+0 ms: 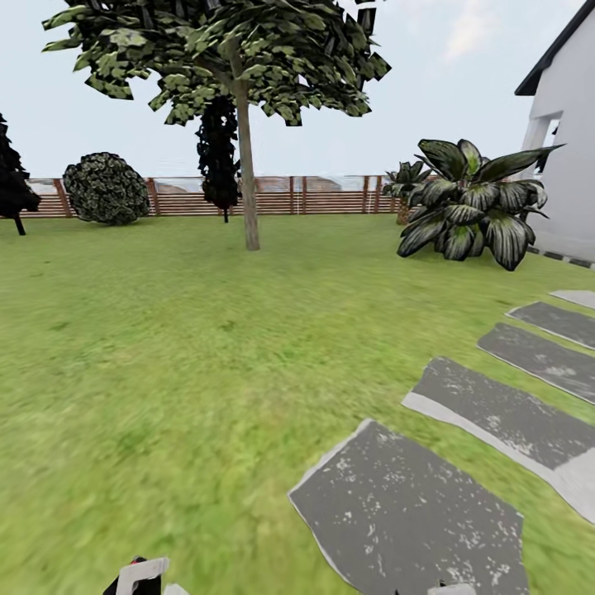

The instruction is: In the garden, pick up the pesticide atomizer on the floor and spray pesticide onto both trees until each tree trunk is fully covered.

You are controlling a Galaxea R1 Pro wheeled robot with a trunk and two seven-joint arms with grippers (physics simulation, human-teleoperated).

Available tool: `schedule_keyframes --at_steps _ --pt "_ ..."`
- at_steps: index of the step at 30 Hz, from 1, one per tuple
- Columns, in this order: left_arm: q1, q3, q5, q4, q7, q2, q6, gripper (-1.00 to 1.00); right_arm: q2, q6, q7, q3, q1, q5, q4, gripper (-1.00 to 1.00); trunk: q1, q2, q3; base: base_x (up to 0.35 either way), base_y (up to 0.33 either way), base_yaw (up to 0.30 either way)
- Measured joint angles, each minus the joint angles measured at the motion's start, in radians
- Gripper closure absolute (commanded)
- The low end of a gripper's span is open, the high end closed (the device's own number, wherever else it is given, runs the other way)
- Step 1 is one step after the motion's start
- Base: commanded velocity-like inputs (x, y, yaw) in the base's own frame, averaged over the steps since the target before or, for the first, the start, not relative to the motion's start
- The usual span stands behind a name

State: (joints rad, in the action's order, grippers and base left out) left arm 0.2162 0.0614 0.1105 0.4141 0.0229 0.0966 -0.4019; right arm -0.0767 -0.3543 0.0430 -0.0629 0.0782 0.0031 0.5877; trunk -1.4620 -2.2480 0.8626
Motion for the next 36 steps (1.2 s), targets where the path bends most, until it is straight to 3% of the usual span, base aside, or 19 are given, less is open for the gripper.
schedule_keyframes --at_steps 36 --pt "0.0 0.0 -0.001 0.0 0.0 0.0 0.002 1.0 -0.003 0.0 0.0 0.002 0.0 0.0 0.004 -1.0 0.0 0.0 0.0 0.339 0.0 0.0"
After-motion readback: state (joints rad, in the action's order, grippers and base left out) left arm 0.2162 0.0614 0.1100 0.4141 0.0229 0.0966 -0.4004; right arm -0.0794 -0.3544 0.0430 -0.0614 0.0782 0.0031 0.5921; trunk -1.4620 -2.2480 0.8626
